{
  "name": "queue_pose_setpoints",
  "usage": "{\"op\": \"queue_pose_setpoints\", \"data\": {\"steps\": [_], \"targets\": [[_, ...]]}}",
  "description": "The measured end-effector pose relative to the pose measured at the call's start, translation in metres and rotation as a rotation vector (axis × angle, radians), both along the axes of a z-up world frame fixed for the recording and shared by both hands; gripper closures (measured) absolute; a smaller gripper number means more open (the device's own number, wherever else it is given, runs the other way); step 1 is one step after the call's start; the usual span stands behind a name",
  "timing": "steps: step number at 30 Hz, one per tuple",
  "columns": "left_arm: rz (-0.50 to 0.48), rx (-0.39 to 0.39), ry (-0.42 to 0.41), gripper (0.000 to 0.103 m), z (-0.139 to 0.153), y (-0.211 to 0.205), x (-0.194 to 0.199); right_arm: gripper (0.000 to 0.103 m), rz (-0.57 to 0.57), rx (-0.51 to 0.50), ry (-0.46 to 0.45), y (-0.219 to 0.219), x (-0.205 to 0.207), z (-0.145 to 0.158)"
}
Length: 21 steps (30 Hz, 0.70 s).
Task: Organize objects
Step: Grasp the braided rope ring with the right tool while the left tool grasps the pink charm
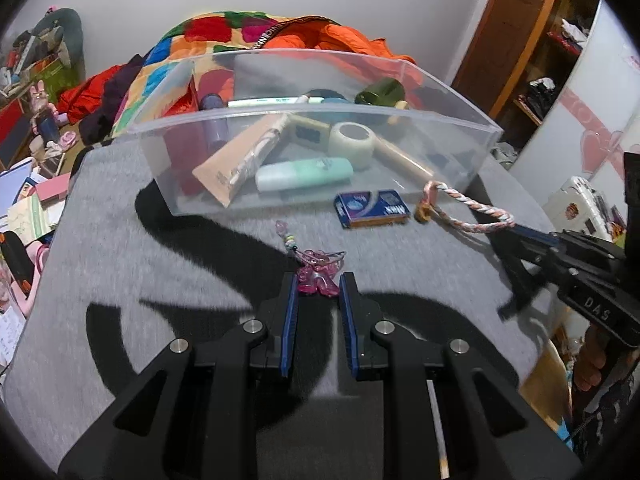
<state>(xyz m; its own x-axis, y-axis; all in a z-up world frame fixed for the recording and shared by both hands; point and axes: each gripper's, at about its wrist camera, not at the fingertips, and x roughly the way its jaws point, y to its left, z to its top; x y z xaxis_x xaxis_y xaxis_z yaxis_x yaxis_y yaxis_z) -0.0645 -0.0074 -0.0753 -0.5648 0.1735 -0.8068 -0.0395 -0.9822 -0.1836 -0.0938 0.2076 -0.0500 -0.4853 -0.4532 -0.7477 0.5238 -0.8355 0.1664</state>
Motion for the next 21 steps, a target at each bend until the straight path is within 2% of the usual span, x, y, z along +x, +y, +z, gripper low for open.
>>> {"op": "queue_pose_setpoints", "data": {"steps": [6,7,10,11,14,16,18,20,21], "targets": [[-0.023,-0.030,0.007,0.083,0.000,0.005,0.010,0.094,0.037,0.027,-0.019,0.005,0.010,0.000],[-0.023,-0.033,0.006,0.082,0.000,0.006,0.010,0.089,0.039,0.022,-0.023,0.006,0.009,0.001],[-0.025,-0.041,0.007,0.076,0.000,0.006,0.010,0.064,0.043,0.011,-0.020,0.004,0.007,0.005],[-0.023,-0.042,0.008,0.072,0.000,0.006,0.010,0.061,0.045,0.006,-0.012,0.003,0.007,0.006],[-0.019,-0.054,0.012,0.061,0.000,0.006,0.009,0.060,0.061,0.000,0.010,-0.004,0.006,0.011],[-0.016,-0.058,0.011,0.059,-0.001,0.006,0.006,0.058,0.065,0.013,0.015,-0.012,0.001,0.010],[-0.014,-0.062,0.013,0.059,-0.002,0.007,0.003,0.053,0.070,0.025,0.008,-0.019,-0.006,0.007],[-0.012,-0.069,0.018,0.059,-0.002,0.008,-0.001,0.041,0.070,0.037,-0.002,-0.027,-0.014,0.001],[-0.011,-0.072,0.020,0.059,-0.003,0.009,-0.002,0.040,0.072,0.041,-0.008,-0.029,-0.017,-0.001]]}}
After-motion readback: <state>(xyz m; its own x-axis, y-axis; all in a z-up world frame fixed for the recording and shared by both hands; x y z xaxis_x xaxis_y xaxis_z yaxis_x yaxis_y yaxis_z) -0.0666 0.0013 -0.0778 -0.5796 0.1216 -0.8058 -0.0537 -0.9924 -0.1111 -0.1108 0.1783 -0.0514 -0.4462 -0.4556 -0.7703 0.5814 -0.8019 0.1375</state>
